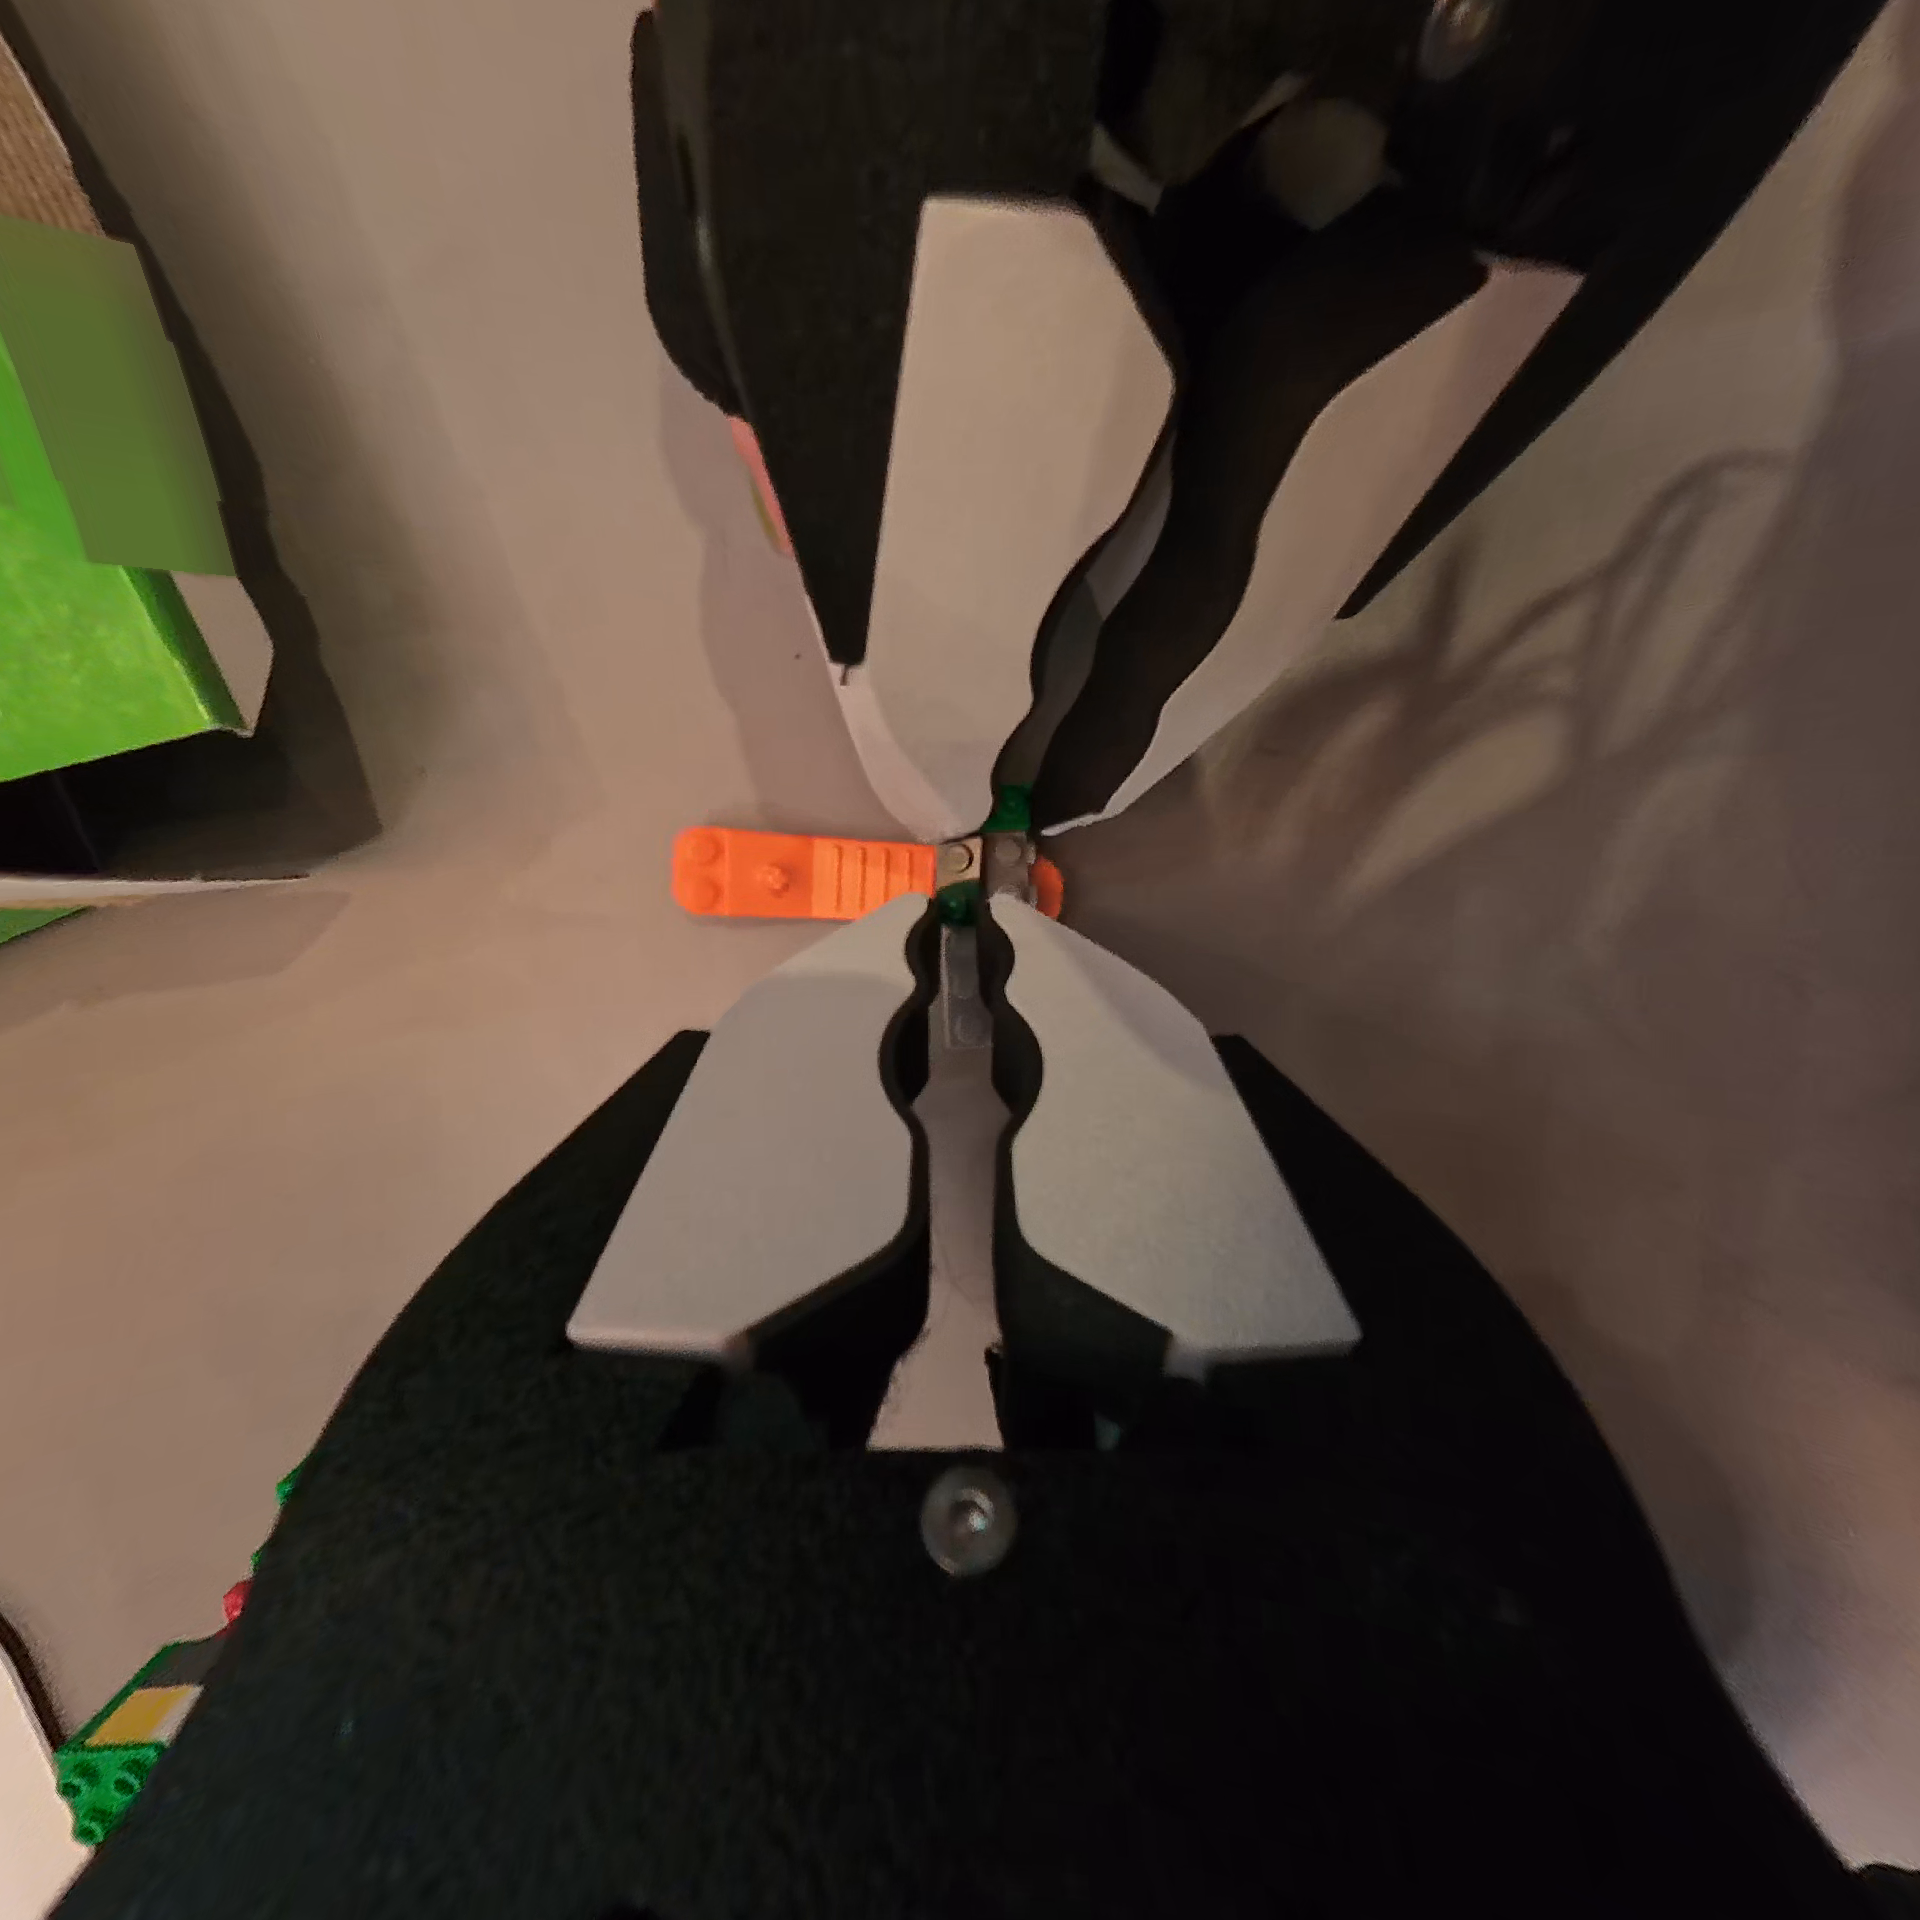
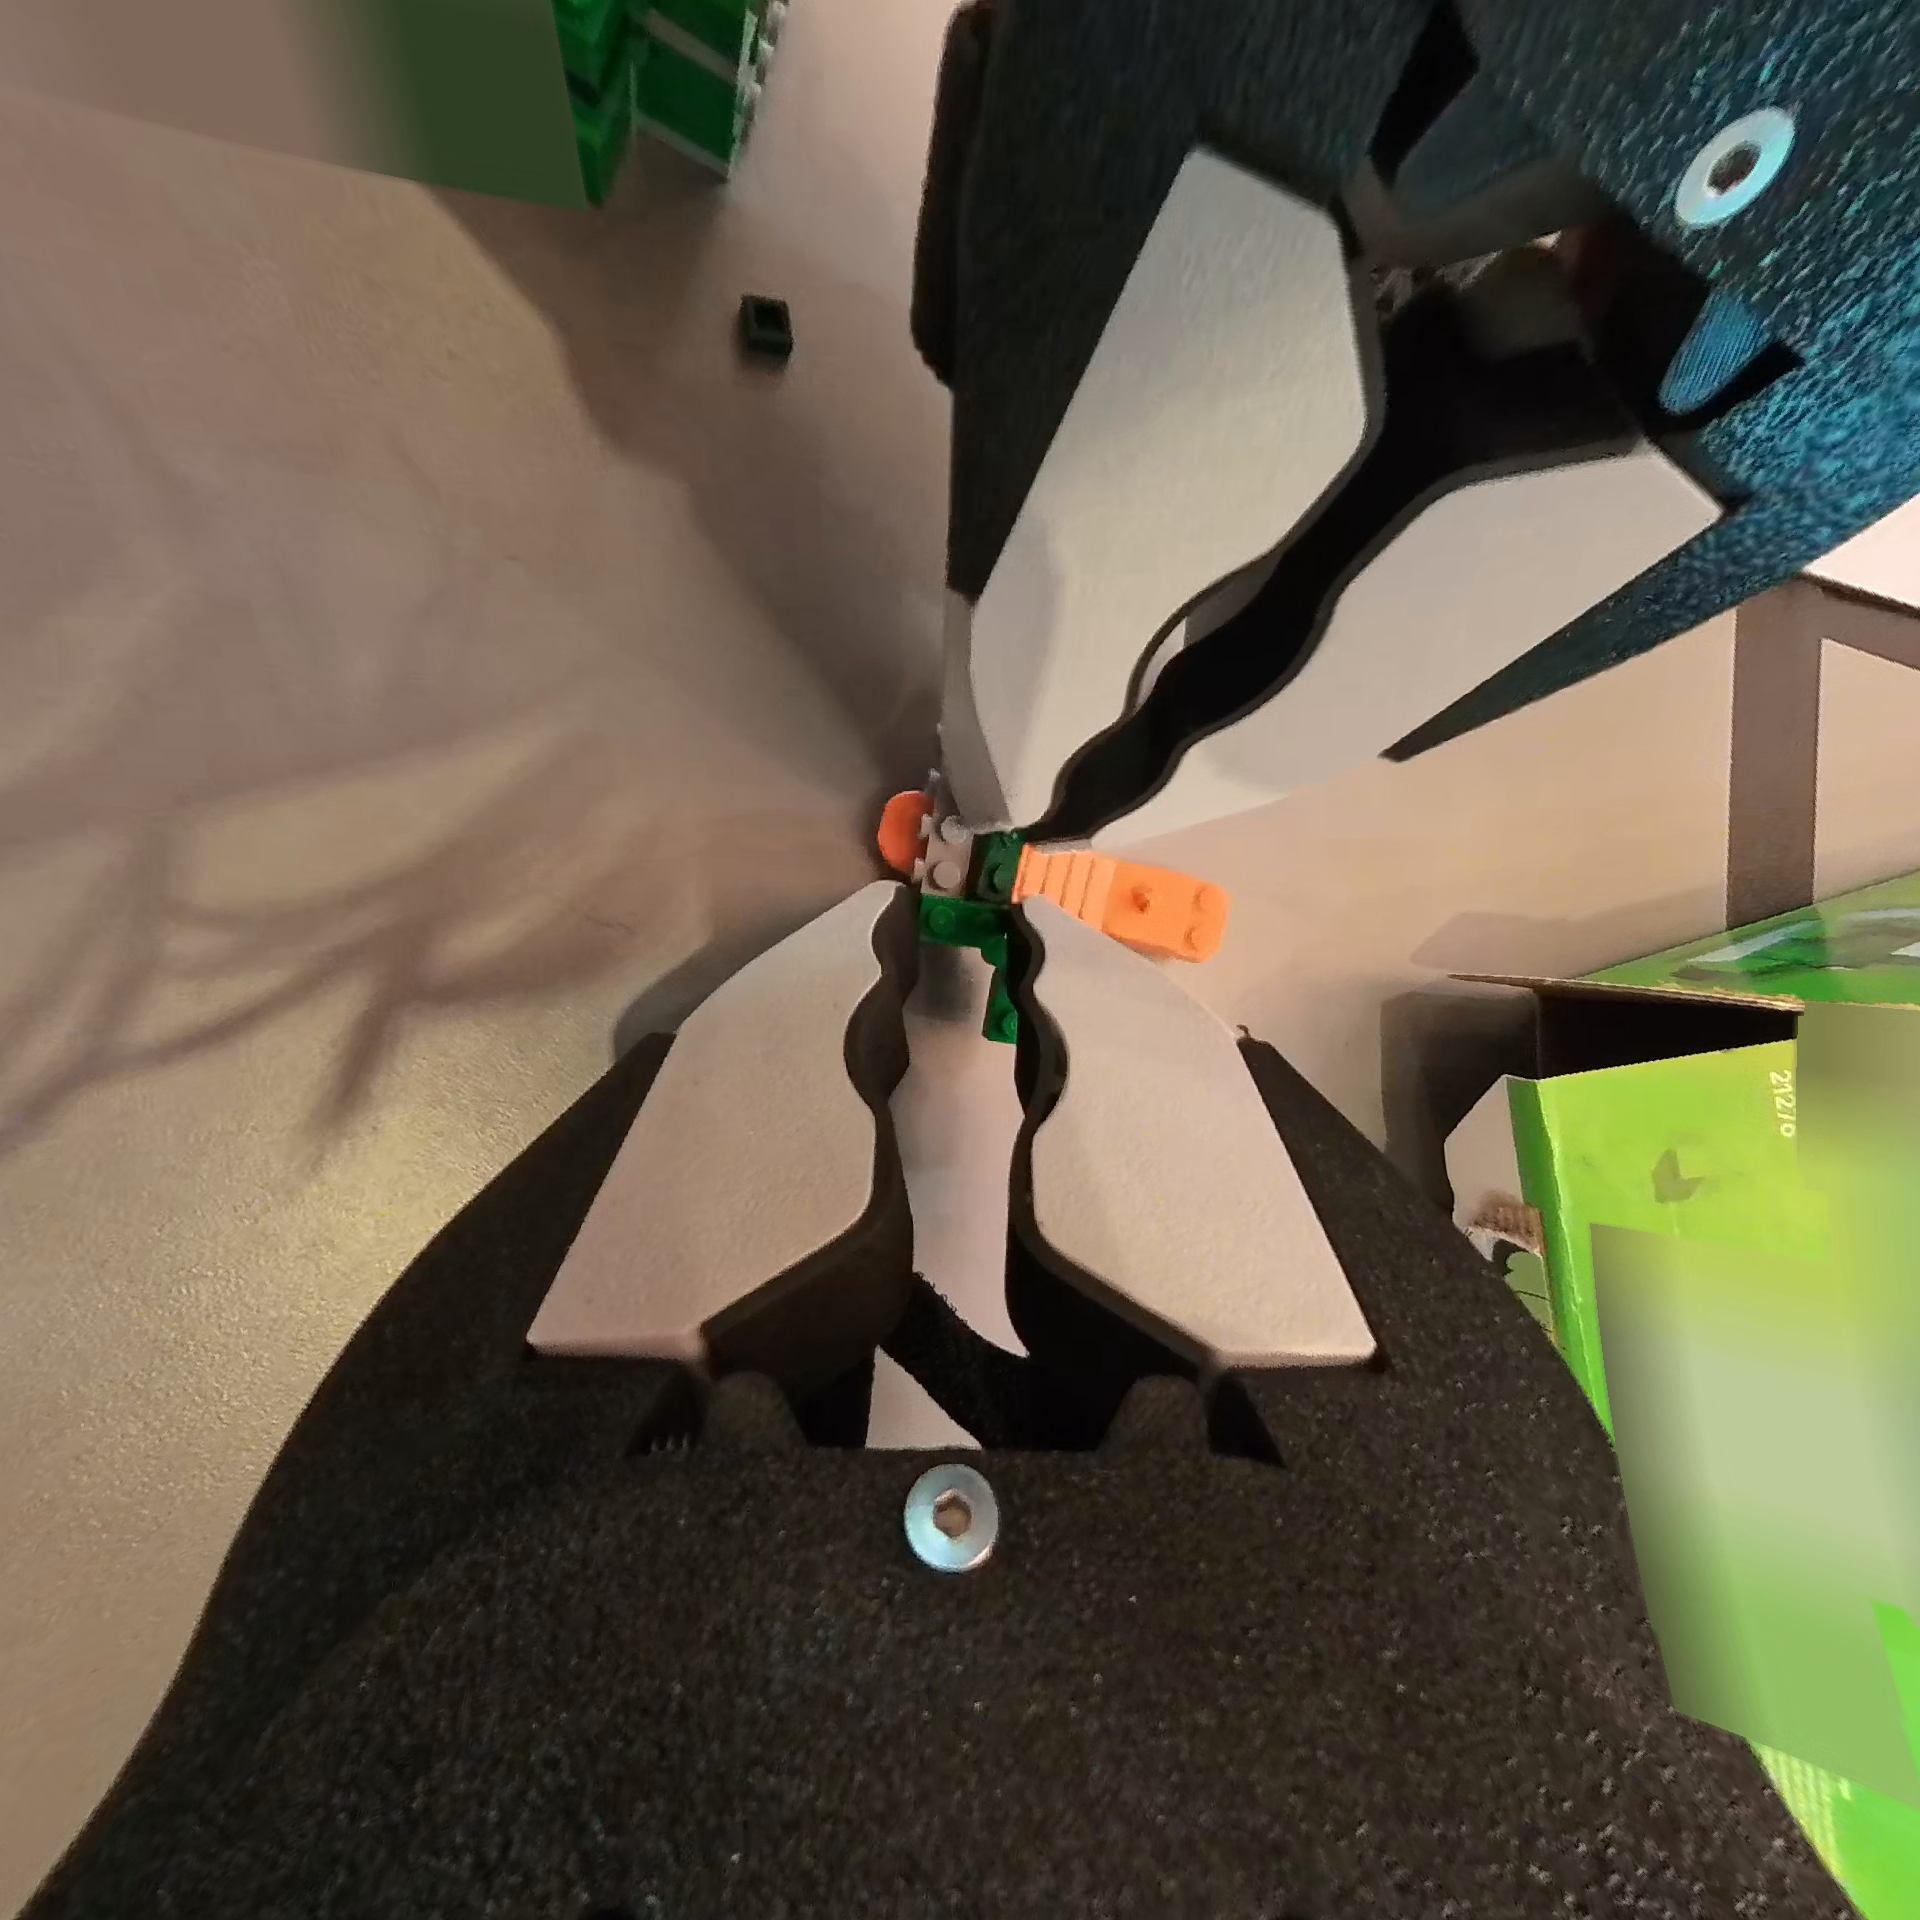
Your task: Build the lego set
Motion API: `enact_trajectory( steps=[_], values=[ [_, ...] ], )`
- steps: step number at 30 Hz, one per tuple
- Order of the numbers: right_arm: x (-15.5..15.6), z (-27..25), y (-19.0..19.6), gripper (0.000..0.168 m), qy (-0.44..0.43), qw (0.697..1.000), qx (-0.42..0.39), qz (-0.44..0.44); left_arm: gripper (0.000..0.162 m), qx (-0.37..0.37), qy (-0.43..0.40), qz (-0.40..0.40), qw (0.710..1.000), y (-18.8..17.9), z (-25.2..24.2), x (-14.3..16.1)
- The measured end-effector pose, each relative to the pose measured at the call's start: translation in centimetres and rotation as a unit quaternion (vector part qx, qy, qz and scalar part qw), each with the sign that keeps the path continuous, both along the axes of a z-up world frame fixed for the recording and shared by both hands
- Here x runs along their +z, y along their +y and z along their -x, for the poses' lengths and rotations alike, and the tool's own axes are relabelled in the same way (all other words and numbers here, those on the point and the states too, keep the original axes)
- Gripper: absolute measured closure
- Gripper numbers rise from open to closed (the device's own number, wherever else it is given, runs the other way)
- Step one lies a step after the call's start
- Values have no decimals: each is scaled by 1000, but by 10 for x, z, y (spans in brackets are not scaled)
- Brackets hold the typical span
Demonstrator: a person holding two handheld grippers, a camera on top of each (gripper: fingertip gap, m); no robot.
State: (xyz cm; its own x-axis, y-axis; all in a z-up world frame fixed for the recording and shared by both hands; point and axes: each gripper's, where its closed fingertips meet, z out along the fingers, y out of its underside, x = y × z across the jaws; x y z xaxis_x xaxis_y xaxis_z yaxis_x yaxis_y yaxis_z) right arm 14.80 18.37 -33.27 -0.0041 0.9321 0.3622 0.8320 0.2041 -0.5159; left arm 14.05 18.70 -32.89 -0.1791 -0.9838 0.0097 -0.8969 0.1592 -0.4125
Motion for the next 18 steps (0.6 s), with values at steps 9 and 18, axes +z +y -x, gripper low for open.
enact_trajectory(
  steps=[9,18],
  values=[
    [0,-1,0,153,-1,1000,0,-3,155,-1,3,-2,1000,-1,0,0],
    [0,-1,0,153,-1,1000,-1,-3,144,20,-29,10,999,0,12,5]
  ],
)
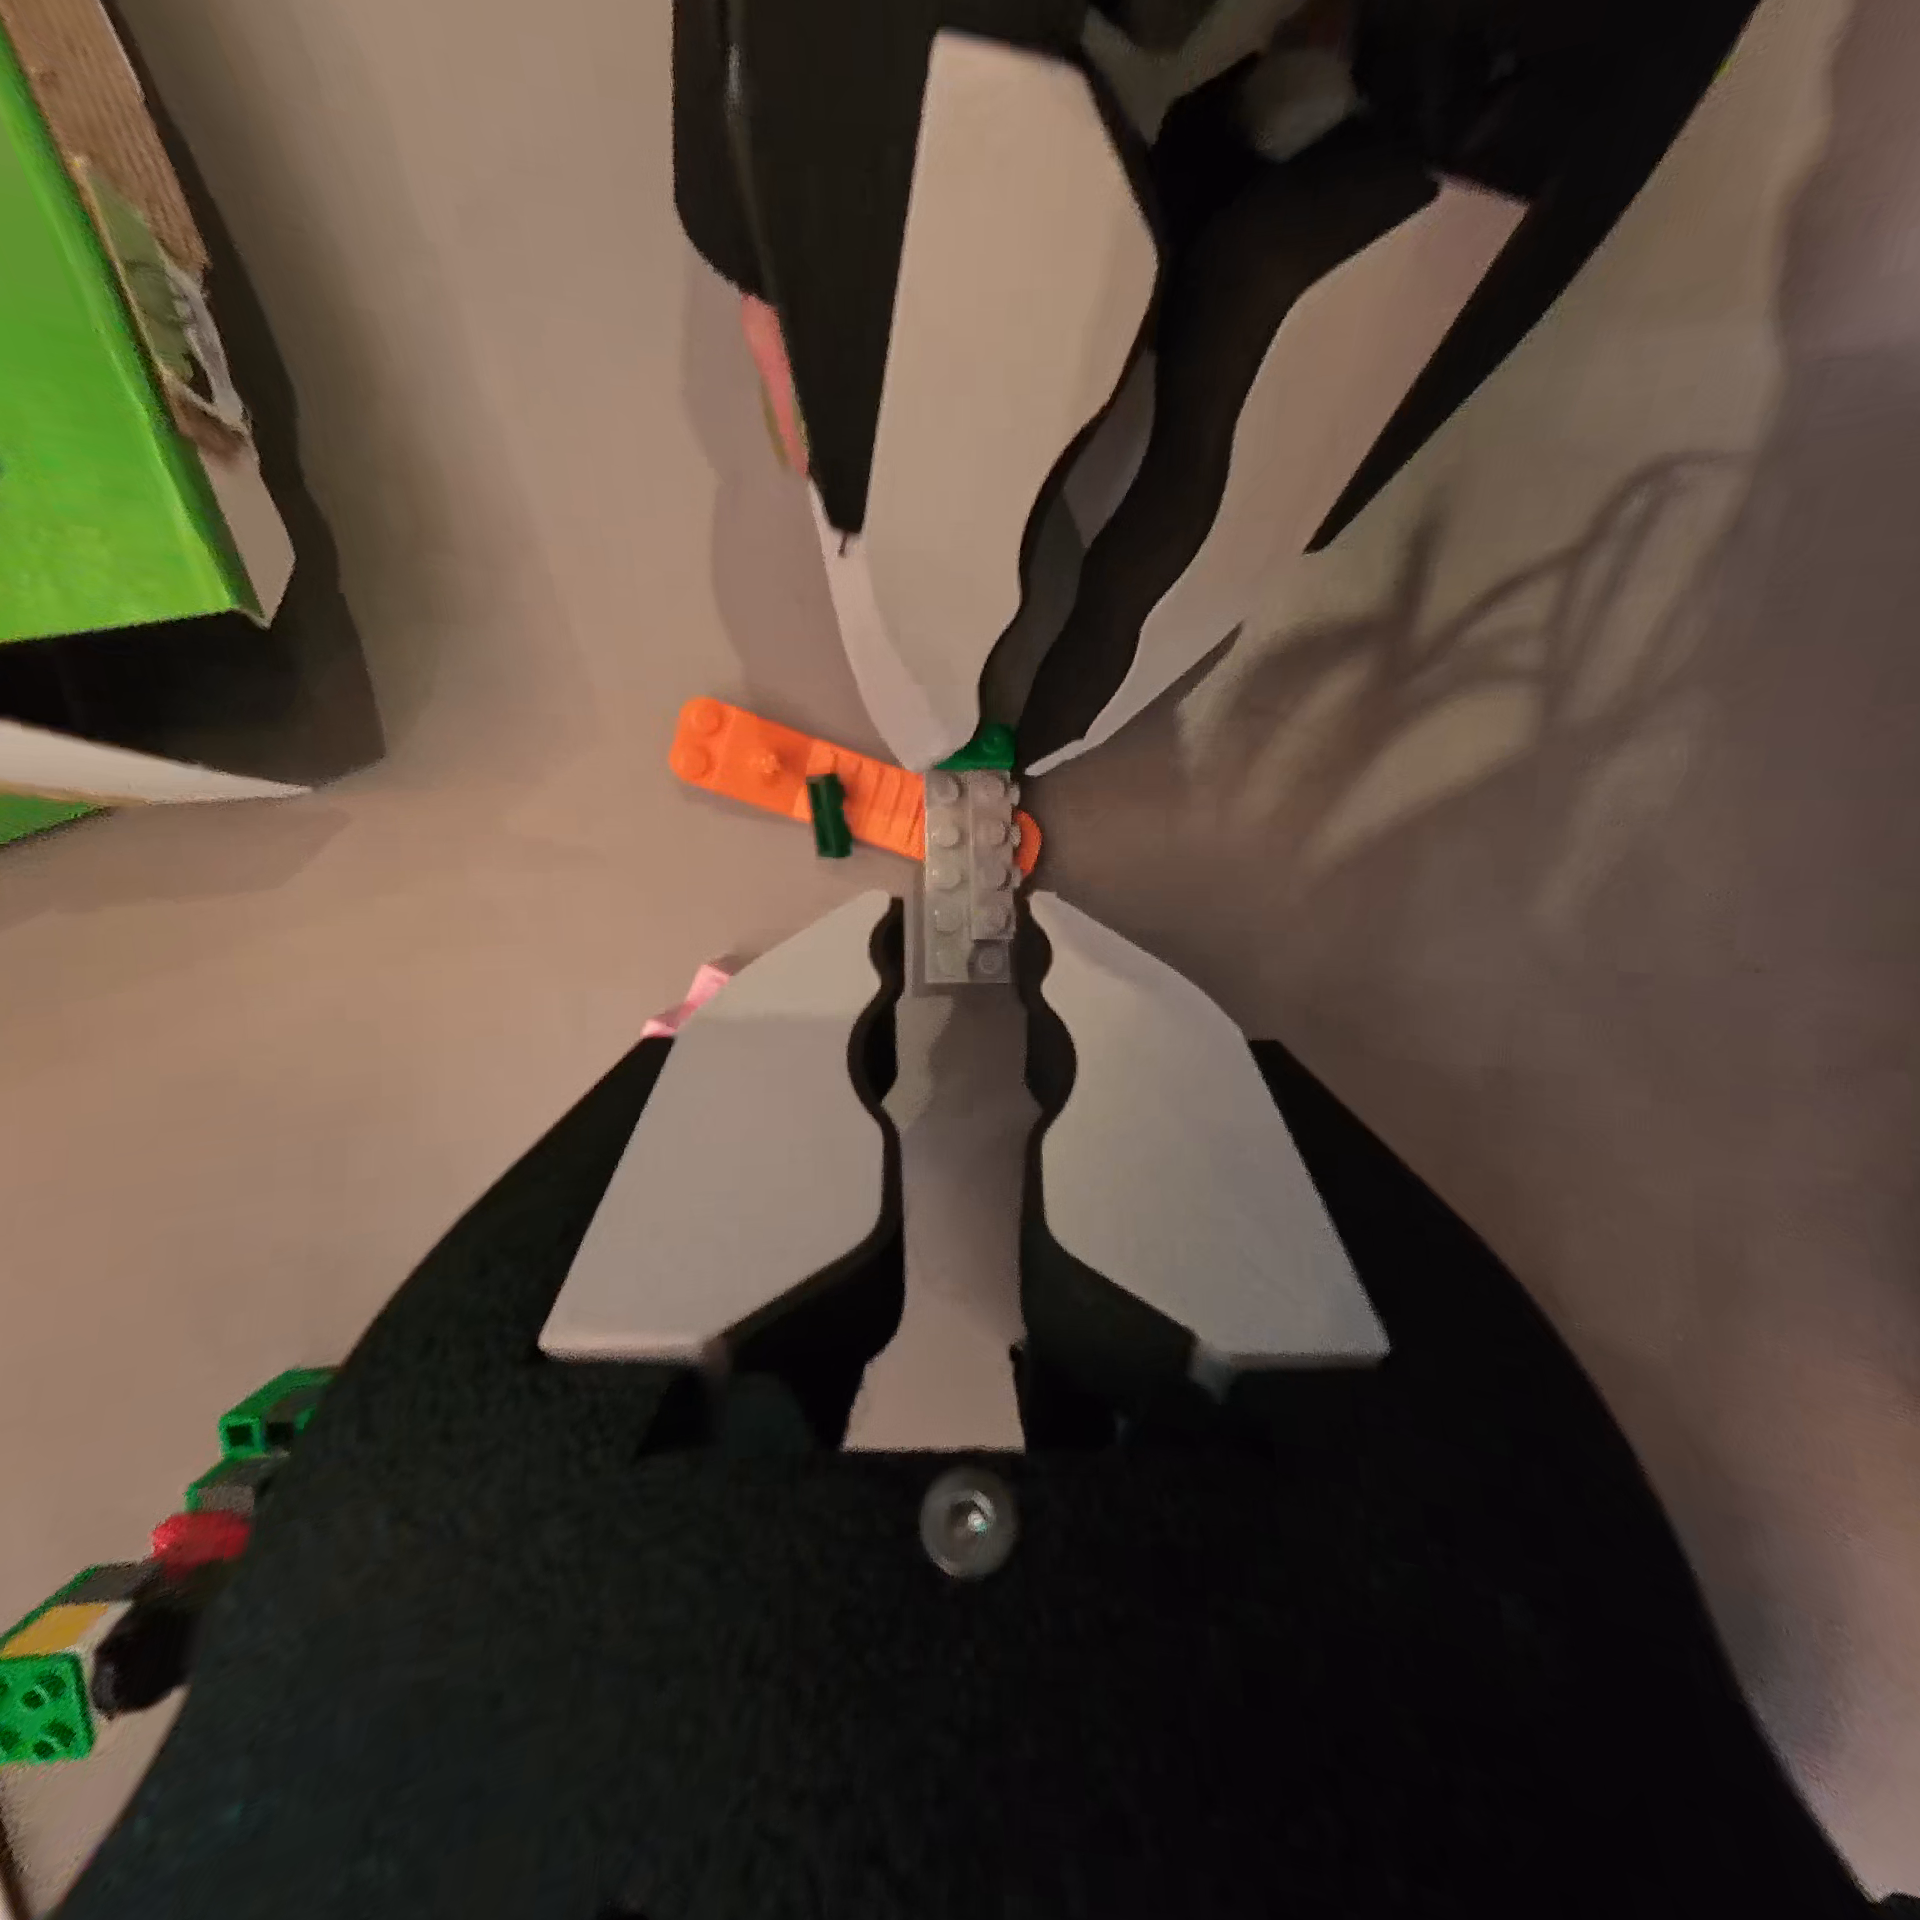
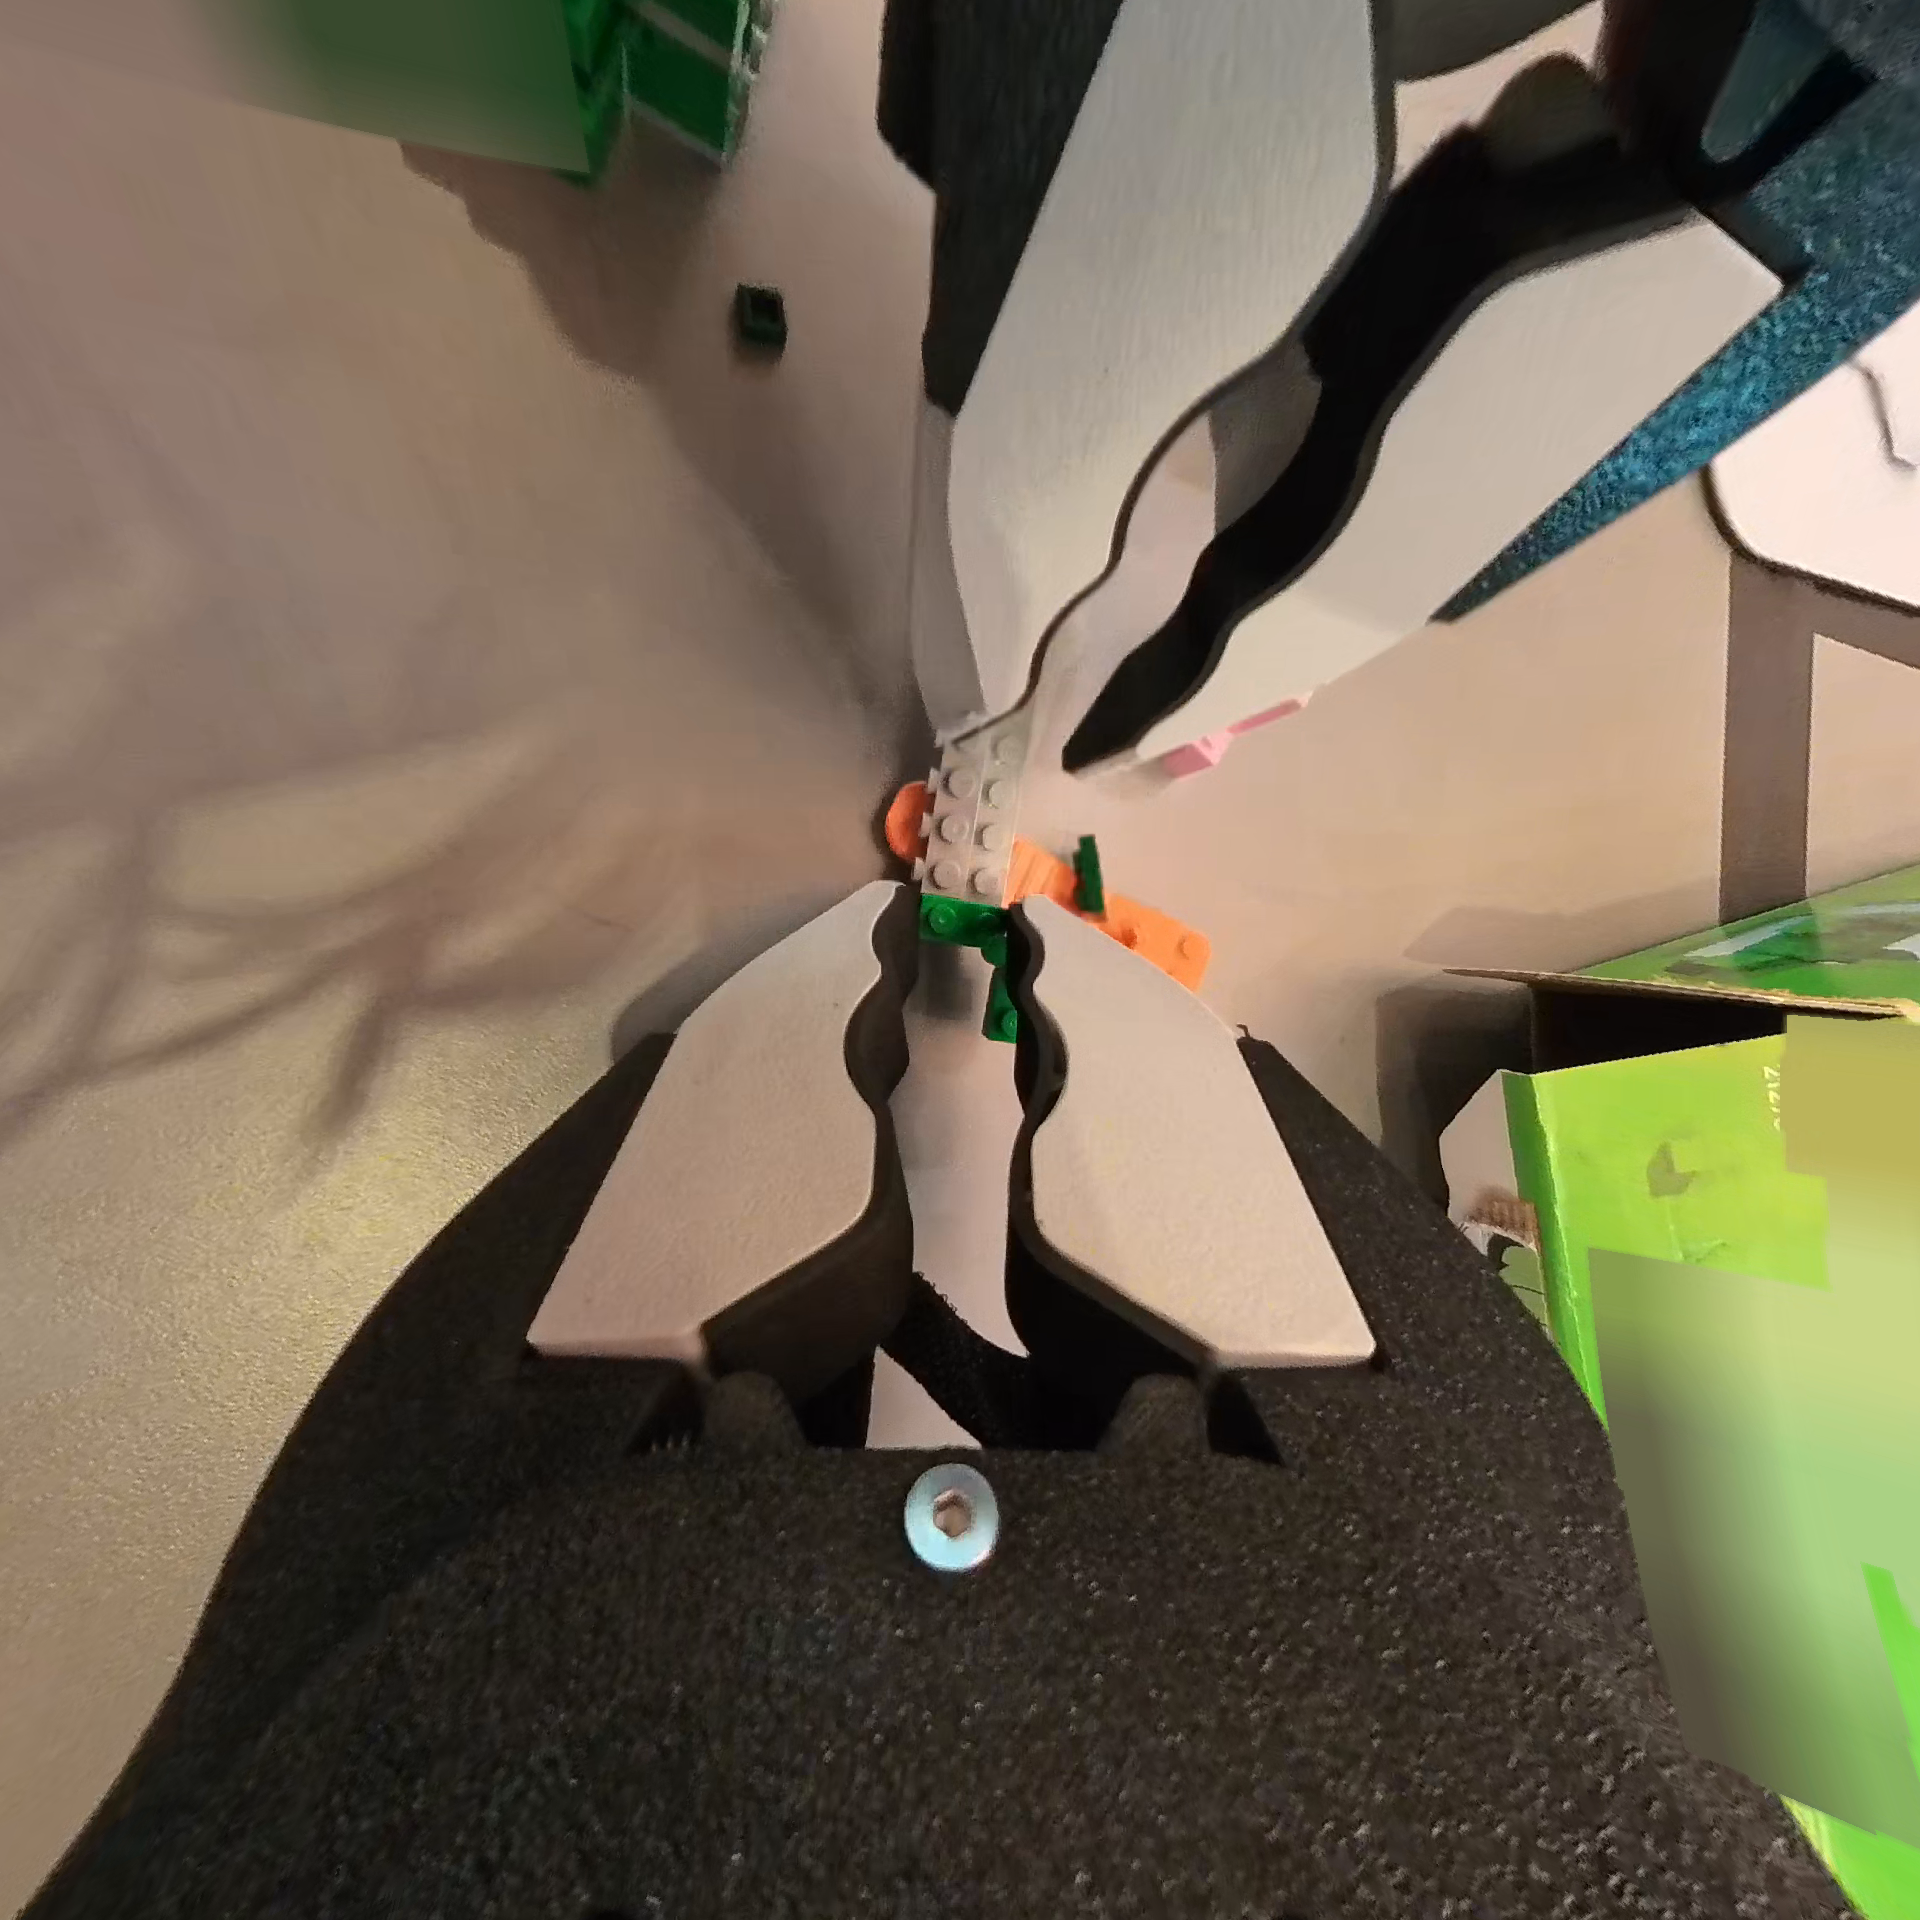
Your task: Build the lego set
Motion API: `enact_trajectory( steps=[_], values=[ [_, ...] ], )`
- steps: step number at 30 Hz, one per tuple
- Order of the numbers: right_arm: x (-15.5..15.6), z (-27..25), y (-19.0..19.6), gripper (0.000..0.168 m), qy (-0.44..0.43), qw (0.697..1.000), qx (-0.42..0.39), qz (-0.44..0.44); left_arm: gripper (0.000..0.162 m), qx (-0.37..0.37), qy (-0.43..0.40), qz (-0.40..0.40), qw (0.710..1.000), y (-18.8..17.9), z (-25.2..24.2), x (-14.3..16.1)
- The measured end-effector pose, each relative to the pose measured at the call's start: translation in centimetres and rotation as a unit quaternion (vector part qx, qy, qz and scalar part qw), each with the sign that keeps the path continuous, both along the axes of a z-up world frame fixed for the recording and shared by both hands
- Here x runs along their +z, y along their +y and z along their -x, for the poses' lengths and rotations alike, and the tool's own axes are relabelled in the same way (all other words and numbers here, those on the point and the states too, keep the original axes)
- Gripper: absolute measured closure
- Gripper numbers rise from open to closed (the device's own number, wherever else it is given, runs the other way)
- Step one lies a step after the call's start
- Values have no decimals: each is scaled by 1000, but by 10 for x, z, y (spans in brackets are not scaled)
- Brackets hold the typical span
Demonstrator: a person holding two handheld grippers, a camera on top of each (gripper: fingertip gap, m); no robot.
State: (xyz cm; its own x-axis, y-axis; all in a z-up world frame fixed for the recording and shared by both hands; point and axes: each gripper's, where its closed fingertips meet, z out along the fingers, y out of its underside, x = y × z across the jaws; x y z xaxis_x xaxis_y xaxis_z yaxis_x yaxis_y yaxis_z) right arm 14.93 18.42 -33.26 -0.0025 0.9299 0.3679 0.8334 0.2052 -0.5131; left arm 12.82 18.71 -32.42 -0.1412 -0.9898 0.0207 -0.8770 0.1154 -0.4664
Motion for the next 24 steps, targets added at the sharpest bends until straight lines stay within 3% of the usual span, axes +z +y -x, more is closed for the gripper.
enact_trajectory(
  steps=[9,14,24],
  values=[
    [2,0,0,153,6,1000,1,-3,142,24,-18,9,1000,4,8,-4],
    [7,3,0,153,32,999,5,1,132,23,-45,15,999,-1,7,-1],
    [16,8,-8,152,89,995,23,45,145,9,-74,-32,997,-6,10,0]
  ],
)
